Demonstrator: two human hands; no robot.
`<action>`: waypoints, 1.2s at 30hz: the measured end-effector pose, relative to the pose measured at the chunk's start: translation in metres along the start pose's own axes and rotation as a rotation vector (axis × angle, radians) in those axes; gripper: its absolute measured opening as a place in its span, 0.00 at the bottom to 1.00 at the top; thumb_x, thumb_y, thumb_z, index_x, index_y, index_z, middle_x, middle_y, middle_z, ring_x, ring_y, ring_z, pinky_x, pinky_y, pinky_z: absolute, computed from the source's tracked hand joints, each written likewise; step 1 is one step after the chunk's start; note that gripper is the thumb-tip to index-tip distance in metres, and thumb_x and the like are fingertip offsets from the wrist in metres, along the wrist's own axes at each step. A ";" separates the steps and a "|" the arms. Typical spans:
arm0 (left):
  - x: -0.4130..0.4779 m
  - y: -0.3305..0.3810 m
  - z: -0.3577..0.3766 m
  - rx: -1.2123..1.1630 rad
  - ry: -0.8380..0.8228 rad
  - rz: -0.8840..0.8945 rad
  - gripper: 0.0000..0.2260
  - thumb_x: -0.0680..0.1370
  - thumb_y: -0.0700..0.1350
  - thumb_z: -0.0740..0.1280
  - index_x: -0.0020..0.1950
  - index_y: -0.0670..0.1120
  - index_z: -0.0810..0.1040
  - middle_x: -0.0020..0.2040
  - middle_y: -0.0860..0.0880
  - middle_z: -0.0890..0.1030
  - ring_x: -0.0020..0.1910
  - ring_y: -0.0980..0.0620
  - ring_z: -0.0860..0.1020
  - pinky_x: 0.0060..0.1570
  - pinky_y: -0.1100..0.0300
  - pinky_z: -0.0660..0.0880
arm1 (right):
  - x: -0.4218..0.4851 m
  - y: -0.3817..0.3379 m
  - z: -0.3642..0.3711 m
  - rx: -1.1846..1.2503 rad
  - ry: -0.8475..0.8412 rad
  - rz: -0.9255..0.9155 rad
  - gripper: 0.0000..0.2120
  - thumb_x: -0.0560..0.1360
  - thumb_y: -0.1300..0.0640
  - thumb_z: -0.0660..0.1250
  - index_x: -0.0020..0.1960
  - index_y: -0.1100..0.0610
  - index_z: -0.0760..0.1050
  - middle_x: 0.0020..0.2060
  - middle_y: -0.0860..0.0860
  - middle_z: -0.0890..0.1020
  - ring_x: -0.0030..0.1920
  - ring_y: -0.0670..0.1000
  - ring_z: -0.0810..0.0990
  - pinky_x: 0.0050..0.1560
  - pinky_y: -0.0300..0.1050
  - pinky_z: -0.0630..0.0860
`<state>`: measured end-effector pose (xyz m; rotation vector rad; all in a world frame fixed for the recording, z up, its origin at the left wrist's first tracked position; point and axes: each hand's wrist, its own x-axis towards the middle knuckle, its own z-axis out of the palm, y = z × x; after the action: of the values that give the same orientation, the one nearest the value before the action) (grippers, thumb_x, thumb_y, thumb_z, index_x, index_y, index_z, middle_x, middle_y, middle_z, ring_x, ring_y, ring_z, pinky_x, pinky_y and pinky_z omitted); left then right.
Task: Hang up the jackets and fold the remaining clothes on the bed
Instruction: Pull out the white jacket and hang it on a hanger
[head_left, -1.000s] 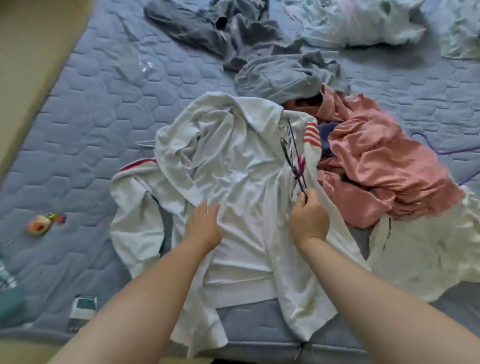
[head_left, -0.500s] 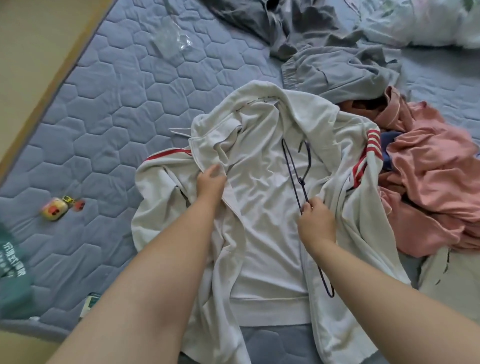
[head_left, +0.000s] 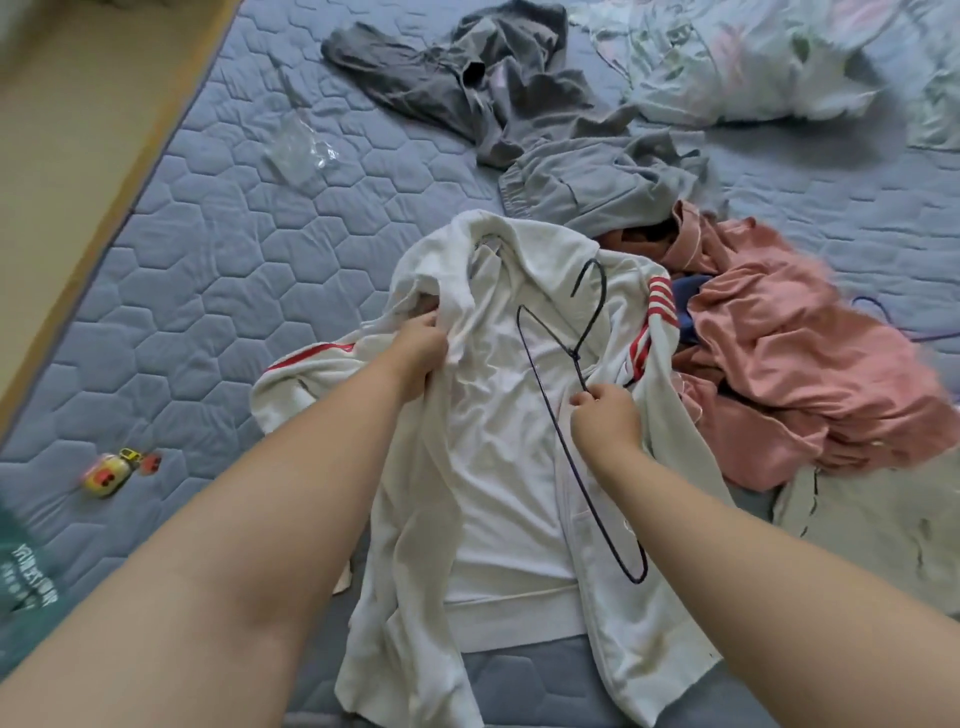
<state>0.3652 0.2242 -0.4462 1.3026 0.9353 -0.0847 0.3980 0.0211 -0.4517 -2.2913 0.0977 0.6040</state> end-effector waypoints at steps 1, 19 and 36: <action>-0.012 0.010 0.007 0.002 -0.053 -0.019 0.17 0.78 0.31 0.54 0.55 0.44 0.79 0.43 0.45 0.81 0.38 0.47 0.79 0.34 0.57 0.80 | -0.002 -0.002 -0.014 0.020 0.021 -0.006 0.07 0.74 0.68 0.60 0.45 0.70 0.75 0.37 0.62 0.76 0.43 0.63 0.75 0.41 0.51 0.69; -0.267 0.163 0.193 -0.026 -0.241 0.246 0.10 0.74 0.47 0.66 0.49 0.40 0.75 0.42 0.43 0.75 0.39 0.49 0.75 0.41 0.57 0.71 | -0.109 -0.017 -0.326 0.544 0.130 0.005 0.13 0.77 0.57 0.65 0.38 0.63 0.72 0.24 0.53 0.73 0.23 0.49 0.68 0.16 0.32 0.59; -0.469 0.315 0.322 0.030 -0.611 0.472 0.10 0.75 0.41 0.55 0.37 0.40 0.73 0.28 0.44 0.76 0.29 0.48 0.75 0.39 0.57 0.72 | -0.200 -0.028 -0.492 0.630 -0.231 -0.349 0.16 0.76 0.72 0.59 0.47 0.58 0.82 0.36 0.55 0.77 0.34 0.52 0.72 0.33 0.42 0.67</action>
<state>0.4060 -0.1517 0.0825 1.3803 0.1009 -0.1198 0.4217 -0.3204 -0.0454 -1.5706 -0.1954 0.5519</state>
